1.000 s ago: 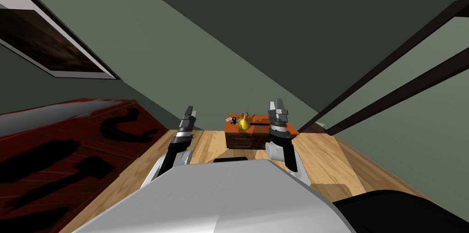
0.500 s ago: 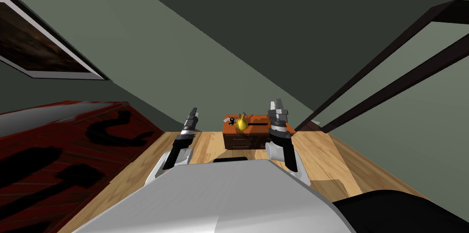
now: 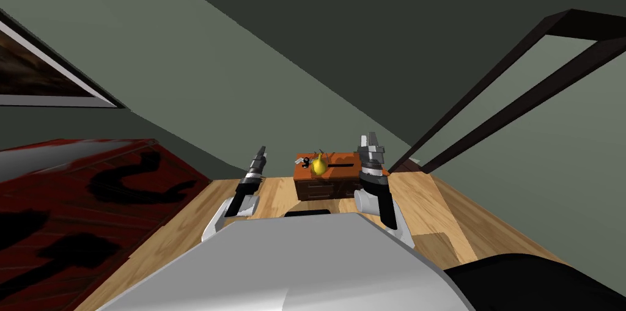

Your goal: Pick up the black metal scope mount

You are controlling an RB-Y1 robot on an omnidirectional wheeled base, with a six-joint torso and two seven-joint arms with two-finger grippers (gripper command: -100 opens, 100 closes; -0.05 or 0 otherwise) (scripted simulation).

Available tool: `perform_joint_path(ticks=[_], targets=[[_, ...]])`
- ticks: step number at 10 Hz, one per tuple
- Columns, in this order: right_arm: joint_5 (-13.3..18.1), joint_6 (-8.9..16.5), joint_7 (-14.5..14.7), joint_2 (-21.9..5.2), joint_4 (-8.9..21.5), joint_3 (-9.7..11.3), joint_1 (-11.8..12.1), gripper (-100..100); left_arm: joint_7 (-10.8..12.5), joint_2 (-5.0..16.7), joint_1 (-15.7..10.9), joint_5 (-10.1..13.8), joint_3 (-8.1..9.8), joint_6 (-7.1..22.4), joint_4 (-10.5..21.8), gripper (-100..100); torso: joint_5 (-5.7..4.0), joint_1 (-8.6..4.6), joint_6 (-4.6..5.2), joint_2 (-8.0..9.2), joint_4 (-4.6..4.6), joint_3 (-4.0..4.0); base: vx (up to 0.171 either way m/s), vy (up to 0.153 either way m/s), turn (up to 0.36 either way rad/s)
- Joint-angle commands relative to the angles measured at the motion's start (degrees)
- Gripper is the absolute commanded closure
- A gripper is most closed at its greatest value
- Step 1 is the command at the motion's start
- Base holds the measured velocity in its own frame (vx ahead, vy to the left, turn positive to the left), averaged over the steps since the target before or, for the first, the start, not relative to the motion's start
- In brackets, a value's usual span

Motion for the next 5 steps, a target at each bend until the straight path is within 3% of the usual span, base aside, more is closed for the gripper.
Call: perform_joint_path(ticks=[1,5], targets=[[0.0,0.0,0.0,0.0,0.0,0.0,0.0,0,0.1,0.1,-1.3,0.1,0.21,1.2,2.9,-100,0.0,0.0,0.0,0.0,0.0,0.0,0.041,-0.057,-0.047],[0.0,0.0,0.0,0.0,0.0,0.0,0.0,0,0.4,0.3,-3.6,0.4,0.78,2.4,8.8,-100,0.0,0.02,0.01,0.07,0.01,0.04,0.015,-0.036,-0.055]])
